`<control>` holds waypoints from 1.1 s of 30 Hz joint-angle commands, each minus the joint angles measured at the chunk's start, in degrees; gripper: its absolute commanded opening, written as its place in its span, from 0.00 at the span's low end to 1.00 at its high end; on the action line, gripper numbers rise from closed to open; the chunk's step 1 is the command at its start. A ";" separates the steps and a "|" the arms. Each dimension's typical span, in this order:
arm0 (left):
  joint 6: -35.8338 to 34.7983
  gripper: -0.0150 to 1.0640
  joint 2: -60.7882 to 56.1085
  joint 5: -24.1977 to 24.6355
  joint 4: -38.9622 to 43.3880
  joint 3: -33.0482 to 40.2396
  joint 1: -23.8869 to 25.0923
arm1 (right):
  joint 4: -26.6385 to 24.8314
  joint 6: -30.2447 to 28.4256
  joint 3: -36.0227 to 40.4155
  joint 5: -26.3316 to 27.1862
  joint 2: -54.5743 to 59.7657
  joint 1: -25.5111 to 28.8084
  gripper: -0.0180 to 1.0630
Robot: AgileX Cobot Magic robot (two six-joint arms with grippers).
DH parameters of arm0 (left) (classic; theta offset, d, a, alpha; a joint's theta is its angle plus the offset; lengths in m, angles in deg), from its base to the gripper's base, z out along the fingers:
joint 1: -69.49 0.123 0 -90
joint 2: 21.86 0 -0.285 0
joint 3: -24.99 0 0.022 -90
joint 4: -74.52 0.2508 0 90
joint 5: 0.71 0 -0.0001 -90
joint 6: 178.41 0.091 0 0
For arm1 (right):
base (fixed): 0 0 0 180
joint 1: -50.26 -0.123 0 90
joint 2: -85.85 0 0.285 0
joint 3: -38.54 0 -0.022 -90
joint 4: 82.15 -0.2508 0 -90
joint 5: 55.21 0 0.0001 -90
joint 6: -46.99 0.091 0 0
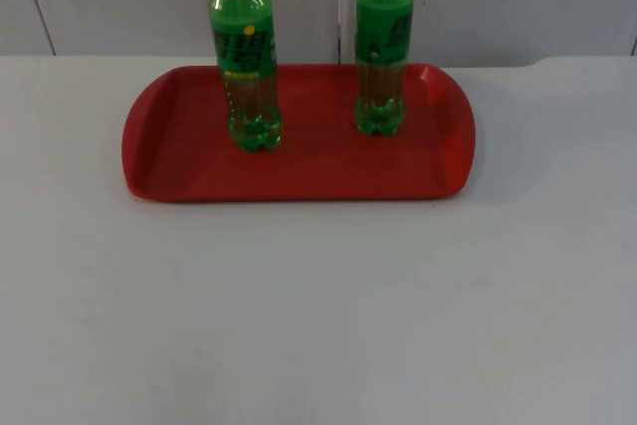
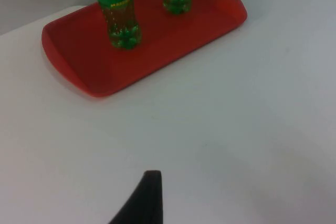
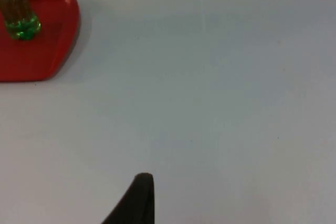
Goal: Place the bottle upright on the tray.
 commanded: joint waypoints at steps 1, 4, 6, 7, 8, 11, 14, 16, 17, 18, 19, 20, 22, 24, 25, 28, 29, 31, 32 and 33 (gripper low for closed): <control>-0.42 0.99 -0.26 -0.55 -0.46 0.39 -0.33 | 0.12 -0.23 0.15 0.37 -0.21 0.42 0.99; -0.42 0.99 -0.26 -0.55 -0.46 0.39 -0.33 | 0.12 -0.23 0.15 0.37 -0.21 0.42 0.99; -0.42 0.99 -0.26 -0.55 -0.46 0.39 -0.33 | 0.12 -0.23 0.15 0.37 -0.21 0.42 0.99; -0.42 0.99 -0.26 -0.55 -0.46 0.39 -0.33 | 0.12 -0.23 0.15 0.37 -0.21 0.42 0.99; -0.42 0.99 -0.26 -0.55 -0.46 0.39 -0.33 | 0.12 -0.23 0.15 0.37 -0.21 0.42 0.99; -0.42 0.99 -0.26 -0.55 -0.46 0.39 -0.33 | 0.12 -0.23 0.15 0.37 -0.21 0.42 0.99; -0.42 0.99 -0.26 -0.43 -0.60 0.39 -0.33 | 0.12 -0.23 0.15 0.37 -0.21 0.42 0.99; -0.42 0.99 -0.26 -0.43 -0.40 0.39 -0.33 | 0.12 -0.23 0.15 0.37 -0.21 0.42 0.99; -0.42 0.99 -0.26 -0.43 -0.15 0.39 -0.33 | 0.12 -0.23 0.15 0.37 -0.21 0.42 0.99; -0.42 0.99 -0.26 -0.43 -0.15 0.39 -0.33 | 0.12 -0.23 0.15 0.37 -0.21 0.42 0.99; -0.42 0.99 -0.26 -0.43 0.13 0.39 -0.33 | 0.12 -0.23 0.15 0.37 -0.21 0.42 0.99; -0.42 0.99 -0.26 -0.43 0.49 0.39 -0.33 | 0.12 -0.23 0.15 0.37 -0.21 0.42 0.99; -0.42 0.99 -0.26 -0.43 1.35 0.39 -0.33 | 0.12 -0.23 0.15 0.37 -0.21 0.42 0.99; -0.42 0.99 -0.26 -0.43 1.60 0.39 -0.33 | 0.12 -0.23 0.15 0.37 -0.21 0.42 0.99; -0.42 0.99 -0.26 -0.43 1.60 0.39 -0.33 | 0.12 -0.23 0.15 0.37 -0.21 0.42 0.99; -0.42 0.99 -0.26 -0.43 2.63 0.39 -0.33 | 0.12 -0.23 0.15 0.37 -0.21 0.42 0.99; -0.42 0.99 -0.26 -0.43 2.63 0.39 -0.33 | 0.12 -0.23 0.15 0.37 -0.21 0.42 0.99; -0.42 0.99 -0.26 -0.43 2.75 0.39 -0.33 | 0.12 -0.23 0.15 0.37 -0.21 0.42 0.99; -0.42 0.99 -0.26 -0.43 2.75 0.39 -0.33 | 0.12 -0.23 0.15 0.37 -0.21 0.42 0.99; -0.42 0.99 -0.26 -0.43 2.73 0.39 -0.33 | 0.12 -0.23 0.15 0.37 -0.21 0.42 0.99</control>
